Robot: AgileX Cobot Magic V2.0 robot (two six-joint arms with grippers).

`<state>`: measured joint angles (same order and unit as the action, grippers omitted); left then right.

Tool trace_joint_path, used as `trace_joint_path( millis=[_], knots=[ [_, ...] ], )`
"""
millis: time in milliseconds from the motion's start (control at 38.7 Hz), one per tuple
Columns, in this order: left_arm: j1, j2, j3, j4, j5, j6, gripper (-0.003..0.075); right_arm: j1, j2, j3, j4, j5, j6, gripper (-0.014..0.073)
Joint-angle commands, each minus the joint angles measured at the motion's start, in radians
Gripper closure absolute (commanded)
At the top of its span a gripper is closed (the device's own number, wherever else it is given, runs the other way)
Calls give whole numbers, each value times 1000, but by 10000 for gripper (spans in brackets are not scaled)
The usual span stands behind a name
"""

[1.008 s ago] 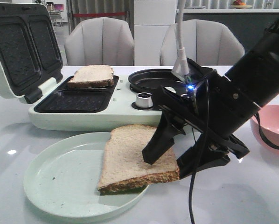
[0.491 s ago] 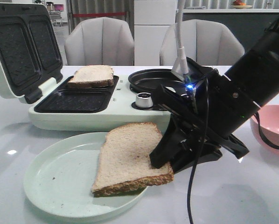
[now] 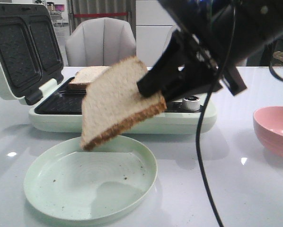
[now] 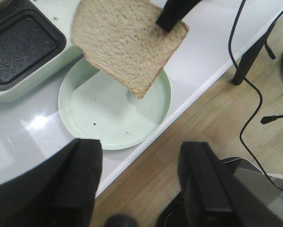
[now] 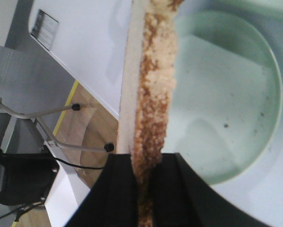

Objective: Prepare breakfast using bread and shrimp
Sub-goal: 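Lift the bread with the right gripper and carry it over the press, then lay the bread in the near press plate and release, withdraw right gripper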

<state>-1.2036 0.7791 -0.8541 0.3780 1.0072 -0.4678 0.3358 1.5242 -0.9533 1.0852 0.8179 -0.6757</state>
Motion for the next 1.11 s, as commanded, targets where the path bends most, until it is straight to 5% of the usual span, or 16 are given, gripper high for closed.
trace_joint_path(
  millis=[0, 258, 646, 775, 956, 1086],
  knots=[
    [-8, -6, -24, 21, -57, -2, 297, 16, -44, -92, 73, -19, -23, 557],
    [-8, -6, -24, 21, -57, -2, 297, 123, 124, -308, 96, -291, -23, 557],
    [-8, -6, -24, 21, -57, -2, 297, 136, 503, -659, 203, -288, -23, 546],
    [-8, -6, -24, 21, -57, -2, 297, 136, 536, -663, 197, -302, -23, 379],
    [-8, -6, -24, 21, -57, -2, 297, 136, 543, -663, 193, -302, -23, 26],
    [-8, -6, -24, 21, -57, -2, 297, 122, 541, -668, 193, -297, -23, -27]
  ],
)
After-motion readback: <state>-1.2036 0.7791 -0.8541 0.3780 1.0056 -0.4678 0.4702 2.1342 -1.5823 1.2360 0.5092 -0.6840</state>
